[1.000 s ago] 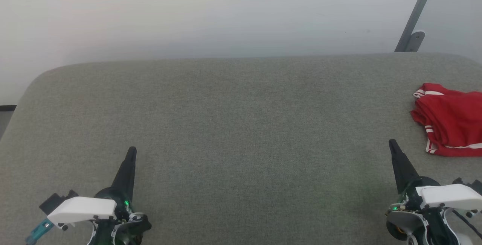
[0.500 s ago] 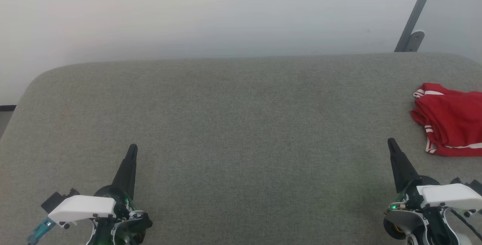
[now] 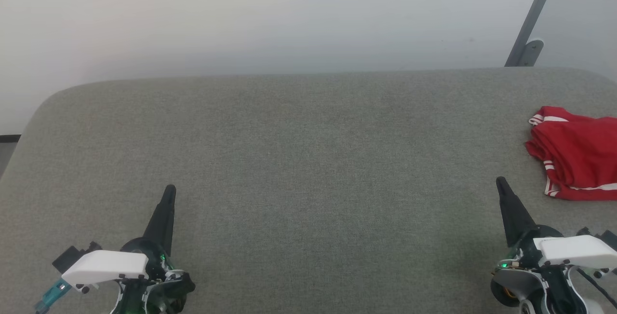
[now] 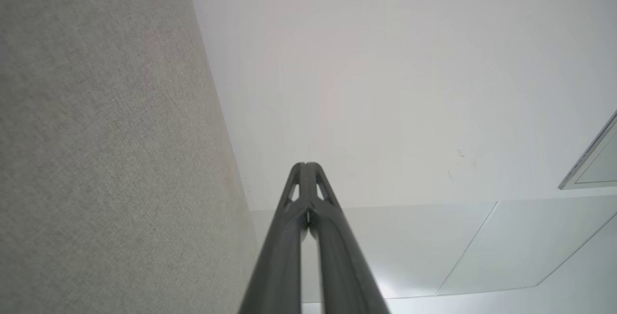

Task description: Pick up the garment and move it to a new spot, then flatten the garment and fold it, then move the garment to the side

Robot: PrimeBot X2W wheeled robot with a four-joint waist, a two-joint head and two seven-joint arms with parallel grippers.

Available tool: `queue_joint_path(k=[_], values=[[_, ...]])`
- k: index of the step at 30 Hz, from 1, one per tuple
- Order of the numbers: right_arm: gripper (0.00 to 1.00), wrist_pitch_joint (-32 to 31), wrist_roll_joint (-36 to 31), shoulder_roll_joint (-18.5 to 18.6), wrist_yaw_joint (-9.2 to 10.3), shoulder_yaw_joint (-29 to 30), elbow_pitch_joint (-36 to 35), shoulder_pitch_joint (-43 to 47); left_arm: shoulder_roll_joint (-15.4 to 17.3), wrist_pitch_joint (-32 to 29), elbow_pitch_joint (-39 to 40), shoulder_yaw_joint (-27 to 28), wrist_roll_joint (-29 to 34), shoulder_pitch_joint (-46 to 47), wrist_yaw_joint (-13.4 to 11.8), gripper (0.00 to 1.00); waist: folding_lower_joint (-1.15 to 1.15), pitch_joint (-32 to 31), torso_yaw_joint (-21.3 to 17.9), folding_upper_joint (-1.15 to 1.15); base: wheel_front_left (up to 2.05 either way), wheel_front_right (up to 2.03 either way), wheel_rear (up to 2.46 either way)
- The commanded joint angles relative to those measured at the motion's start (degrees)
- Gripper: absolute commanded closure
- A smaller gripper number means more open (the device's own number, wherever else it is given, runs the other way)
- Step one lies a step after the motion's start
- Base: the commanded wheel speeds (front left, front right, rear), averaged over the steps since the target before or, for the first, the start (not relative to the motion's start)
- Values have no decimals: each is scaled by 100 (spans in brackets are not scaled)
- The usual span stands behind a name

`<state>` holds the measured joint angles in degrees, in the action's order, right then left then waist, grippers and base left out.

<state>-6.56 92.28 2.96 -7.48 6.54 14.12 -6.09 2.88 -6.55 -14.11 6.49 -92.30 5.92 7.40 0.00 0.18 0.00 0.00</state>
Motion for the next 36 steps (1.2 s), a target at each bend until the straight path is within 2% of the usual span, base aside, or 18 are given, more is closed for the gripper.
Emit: queue_joint_path(k=[1,36], values=[[100,-12,24,-22,-2,-2,-19,-28,-18,-20,17,16,-18,65,16,100,0,0,0,0,0,0,0],[100,-11,25,-22,-2,-3,-18,-28,-18,-18,17,14,-20,65,16,100,0,0,0,0,0,0,0]])
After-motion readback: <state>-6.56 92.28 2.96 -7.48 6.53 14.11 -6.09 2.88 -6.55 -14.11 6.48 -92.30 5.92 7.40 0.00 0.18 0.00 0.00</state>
